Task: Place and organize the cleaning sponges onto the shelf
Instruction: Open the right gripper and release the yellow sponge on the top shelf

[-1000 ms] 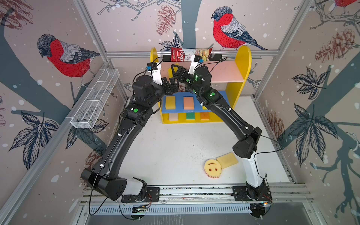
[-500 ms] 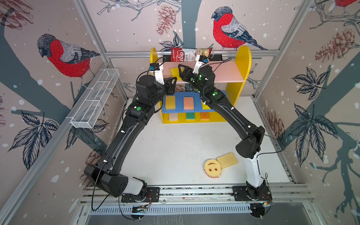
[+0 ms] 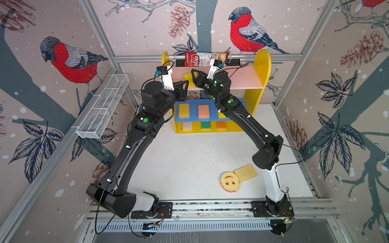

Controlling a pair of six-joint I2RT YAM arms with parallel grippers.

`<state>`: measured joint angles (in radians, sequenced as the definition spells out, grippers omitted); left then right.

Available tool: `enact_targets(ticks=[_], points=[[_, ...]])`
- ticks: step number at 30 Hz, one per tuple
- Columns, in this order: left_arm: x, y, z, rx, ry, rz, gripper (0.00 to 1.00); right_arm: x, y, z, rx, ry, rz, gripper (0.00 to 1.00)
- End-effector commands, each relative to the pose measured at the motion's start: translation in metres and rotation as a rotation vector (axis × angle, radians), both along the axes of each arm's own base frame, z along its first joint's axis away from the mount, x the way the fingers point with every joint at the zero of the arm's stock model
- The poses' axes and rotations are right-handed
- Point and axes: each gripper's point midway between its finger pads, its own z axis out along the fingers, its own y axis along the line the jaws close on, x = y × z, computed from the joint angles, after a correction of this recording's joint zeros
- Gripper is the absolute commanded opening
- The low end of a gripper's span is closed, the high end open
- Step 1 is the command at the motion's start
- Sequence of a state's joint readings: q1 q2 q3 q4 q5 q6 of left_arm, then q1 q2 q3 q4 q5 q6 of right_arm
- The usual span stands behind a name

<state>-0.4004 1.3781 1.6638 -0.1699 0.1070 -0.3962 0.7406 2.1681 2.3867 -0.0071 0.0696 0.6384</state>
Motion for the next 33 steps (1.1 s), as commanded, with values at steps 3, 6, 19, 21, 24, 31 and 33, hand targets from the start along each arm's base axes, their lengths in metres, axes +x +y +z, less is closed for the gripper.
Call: enact_targets(ticks=[3, 6, 19, 21, 24, 31, 33], points=[[-0.001, 0.001, 0.006, -0.007, -0.026, 0.005, 0.32, -0.001, 0.019, -0.053, -0.077, 0.159, 0.052, 0.50], [0.000, 0.001, 0.004, -0.005, -0.024, 0.003, 0.32, -0.003, 0.020, -0.051, -0.070, 0.154, 0.051, 0.50], [-0.001, 0.000, 0.004, -0.006, -0.022, -0.002, 0.32, 0.000, 0.029, -0.055, -0.062, 0.160, 0.058, 0.50], [-0.001, 0.001, 0.004, -0.001, -0.021, 0.005, 0.32, 0.002, 0.026, -0.055, -0.065, 0.160, 0.049, 0.51], [-0.004, 0.003, 0.006, -0.003, -0.027, 0.008, 0.32, 0.003, 0.019, -0.051, -0.067, 0.161, 0.044, 0.52], [-0.023, 0.006, 0.026, -0.039, -0.063, -0.018, 0.32, -0.015, 0.003, -0.020, -0.084, 0.079, 0.067, 0.56], [-0.035, 0.009, 0.039, -0.055, -0.091, -0.032, 0.34, -0.026, -0.007, -0.005, -0.085, 0.035, 0.066, 0.57]])
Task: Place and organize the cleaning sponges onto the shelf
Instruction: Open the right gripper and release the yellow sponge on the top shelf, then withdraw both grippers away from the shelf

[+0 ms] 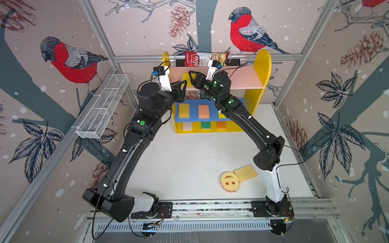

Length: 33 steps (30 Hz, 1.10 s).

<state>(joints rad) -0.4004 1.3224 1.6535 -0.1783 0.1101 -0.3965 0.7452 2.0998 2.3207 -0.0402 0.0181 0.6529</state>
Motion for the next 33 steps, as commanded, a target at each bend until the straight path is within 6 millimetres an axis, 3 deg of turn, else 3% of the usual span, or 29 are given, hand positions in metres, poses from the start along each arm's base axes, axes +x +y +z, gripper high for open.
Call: enact_targets(ticks=[1, 7, 13, 19, 24, 29, 33], points=[[-0.022, 0.004, 0.029, -0.046, -0.071, -0.029, 0.35, -0.013, -0.011, -0.001, -0.073, -0.013, 0.001, 0.57], [-0.063, 0.034, 0.059, -0.077, -0.187, 0.042, 0.37, -0.044, -0.068, 0.026, -0.092, -0.116, -0.129, 0.58], [-0.084, 0.072, 0.071, -0.071, -0.278, 0.209, 0.39, -0.074, -0.147, 0.005, -0.178, -0.156, -0.357, 0.59], [-0.105, 0.108, 0.069, -0.117, -0.396, 0.372, 0.43, -0.102, -0.229, -0.041, -0.287, -0.129, -0.578, 0.65], [-0.103, 0.133, 0.051, -0.115, -0.401, 0.525, 0.44, -0.106, -0.275, -0.099, -0.369, -0.002, -0.655, 0.65], [-0.084, 0.143, 0.014, -0.110, -0.340, 0.623, 0.45, -0.103, -0.296, -0.178, -0.507, 0.218, -0.652, 0.68], [-0.068, 0.156, -0.022, -0.092, -0.251, 0.743, 0.46, -0.113, -0.296, -0.236, -0.617, 0.373, -0.586, 0.70]])
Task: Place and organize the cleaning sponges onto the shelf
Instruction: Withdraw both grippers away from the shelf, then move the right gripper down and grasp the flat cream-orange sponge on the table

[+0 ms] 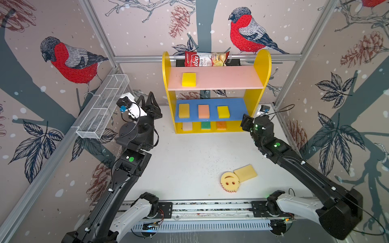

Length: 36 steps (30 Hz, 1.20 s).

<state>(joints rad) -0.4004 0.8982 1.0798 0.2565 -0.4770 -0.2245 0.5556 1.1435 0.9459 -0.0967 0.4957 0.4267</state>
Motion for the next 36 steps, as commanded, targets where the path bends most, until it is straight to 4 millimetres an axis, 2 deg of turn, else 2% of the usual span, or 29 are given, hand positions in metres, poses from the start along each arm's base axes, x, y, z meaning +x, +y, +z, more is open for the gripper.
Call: enact_targets(ticks=[1, 5, 11, 18, 21, 24, 28, 30, 34, 36], points=[[0.001, 0.026, -0.010, -0.061, -0.003, 0.152, 0.46, -0.015, -0.002, -0.052, -0.035, 0.193, 0.014, 0.71], [0.008, 0.037, -0.041, -0.135, 0.032, 0.202, 0.48, -0.037, -0.014, -0.104, -0.070, 0.391, -0.011, 0.73], [0.026, 0.027, -0.061, -0.194, 0.046, 0.118, 0.49, -0.080, -0.020, -0.168, -0.026, 0.633, -0.015, 0.74], [0.048, 0.009, -0.089, -0.220, 0.149, 0.033, 0.55, -0.139, -0.032, -0.219, 0.104, 0.816, -0.062, 0.85], [0.052, 0.005, -0.099, -0.246, 0.171, 0.004, 0.57, -0.166, -0.031, -0.244, 0.188, 0.886, -0.055, 0.85], [0.056, 0.000, -0.105, -0.268, 0.186, -0.023, 0.57, -0.183, -0.032, -0.261, 0.237, 0.918, -0.056, 0.82], [0.060, -0.008, -0.105, -0.279, 0.199, -0.069, 0.57, -0.182, -0.032, -0.263, 0.259, 0.879, -0.047, 0.70], [0.062, -0.013, -0.106, -0.288, 0.206, -0.093, 0.57, -0.175, -0.031, -0.260, 0.270, 0.845, -0.038, 0.54], [0.069, -0.026, -0.112, -0.290, 0.243, -0.152, 0.57, -0.154, -0.028, -0.253, 0.283, 0.782, -0.014, 0.10], [0.073, -0.032, -0.116, -0.279, 0.269, -0.180, 0.57, -0.139, -0.030, -0.243, 0.252, 0.751, 0.002, 0.01]])
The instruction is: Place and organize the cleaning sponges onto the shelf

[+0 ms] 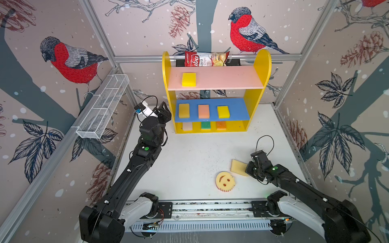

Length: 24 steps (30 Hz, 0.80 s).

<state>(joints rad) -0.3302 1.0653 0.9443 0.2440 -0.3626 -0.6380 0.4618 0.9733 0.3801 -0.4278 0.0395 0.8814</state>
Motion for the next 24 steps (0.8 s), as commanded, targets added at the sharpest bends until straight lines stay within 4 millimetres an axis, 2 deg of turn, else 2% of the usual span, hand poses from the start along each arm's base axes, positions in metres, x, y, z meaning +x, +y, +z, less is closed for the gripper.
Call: enact_targets(ticks=[1, 4, 6, 8, 9, 11, 14, 18, 22, 24], points=[[0.004, -0.016, 0.001, -0.002, 0.015, -0.087, 0.57, 0.031, 0.003, 0.022, -0.023, -0.094, 0.060, 0.01], [0.008, -0.030, -0.007, 0.035, 0.053, -0.156, 0.57, 0.062, 0.001, 0.053, -0.085, -0.164, 0.099, 0.00], [0.009, -0.042, -0.018, 0.068, 0.088, -0.211, 0.57, 0.084, 0.006, 0.080, -0.101, -0.243, 0.137, 0.00], [0.009, -0.057, -0.028, 0.102, 0.114, -0.289, 0.58, 0.104, 0.024, 0.112, -0.070, -0.350, 0.217, 0.00], [0.010, -0.064, -0.019, 0.109, 0.098, -0.325, 0.60, 0.111, 0.037, 0.126, -0.044, -0.398, 0.281, 0.00], [0.010, -0.083, -0.021, 0.141, 0.115, -0.429, 0.67, 0.120, 0.068, 0.159, -0.030, -0.490, 0.415, 0.00], [0.013, -0.109, -0.016, 0.206, 0.154, -0.568, 0.74, 0.117, 0.114, 0.191, -0.143, -0.592, 0.615, 0.00], [0.012, -0.134, -0.016, 0.257, 0.221, -0.721, 0.82, 0.098, 0.174, 0.212, -0.294, -0.676, 0.835, 0.00], [0.002, -0.147, -0.025, 0.257, 0.246, -0.826, 0.84, 0.089, 0.219, 0.247, -0.251, -0.814, 0.931, 0.00], [-0.009, -0.155, -0.028, 0.235, 0.237, -0.900, 0.85, 0.088, 0.233, 0.265, -0.197, -0.884, 0.955, 0.00]])
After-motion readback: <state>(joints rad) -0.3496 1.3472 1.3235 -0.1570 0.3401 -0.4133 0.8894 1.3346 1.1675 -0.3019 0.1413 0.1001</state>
